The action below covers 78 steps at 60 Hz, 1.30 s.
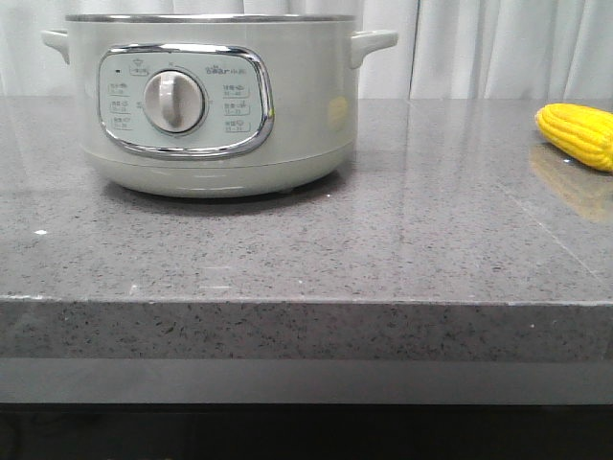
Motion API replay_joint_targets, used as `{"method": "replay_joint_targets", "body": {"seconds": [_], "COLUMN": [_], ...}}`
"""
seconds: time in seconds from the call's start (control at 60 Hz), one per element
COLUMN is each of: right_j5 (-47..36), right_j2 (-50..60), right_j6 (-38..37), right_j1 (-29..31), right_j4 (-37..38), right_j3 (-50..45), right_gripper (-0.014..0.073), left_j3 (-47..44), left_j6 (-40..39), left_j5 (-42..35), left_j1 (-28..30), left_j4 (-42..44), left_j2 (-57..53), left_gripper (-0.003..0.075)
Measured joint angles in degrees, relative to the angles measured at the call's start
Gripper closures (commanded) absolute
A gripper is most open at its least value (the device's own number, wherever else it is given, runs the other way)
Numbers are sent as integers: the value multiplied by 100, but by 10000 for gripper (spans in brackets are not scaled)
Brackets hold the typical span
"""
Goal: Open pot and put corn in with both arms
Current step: 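Lower the right gripper over the yellow corn cob and grasp it, then lift the corn cob with the right gripper and carry it over the pot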
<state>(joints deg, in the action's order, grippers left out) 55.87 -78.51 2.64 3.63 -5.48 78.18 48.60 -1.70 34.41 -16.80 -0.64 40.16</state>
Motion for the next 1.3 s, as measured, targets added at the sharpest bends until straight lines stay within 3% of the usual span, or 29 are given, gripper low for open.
{"method": "replay_joint_targets", "body": {"seconds": [0.533,1.083,1.15,1.3], "right_j5": [20,-241,-255,-244], "right_j2": [-2318,-3515,-3563,-3617], "right_j6": [-12,-12,-12,-1], "right_j1": [110,110,110,110], "right_j4": [0,-260,-267,-280], "right_j3": [1651,2194,2207,2229], "right_gripper": [74,76,112,299], "left_j3": [0,0,0,0], "left_j6": [0,0,0,0], "left_j5": [-9,-22,-22,-22], "left_j1": [0,0,0,0], "left_j4": [0,0,0,0], "left_j2": [0,0,0,0], "left_gripper": [406,406,406,406]}}
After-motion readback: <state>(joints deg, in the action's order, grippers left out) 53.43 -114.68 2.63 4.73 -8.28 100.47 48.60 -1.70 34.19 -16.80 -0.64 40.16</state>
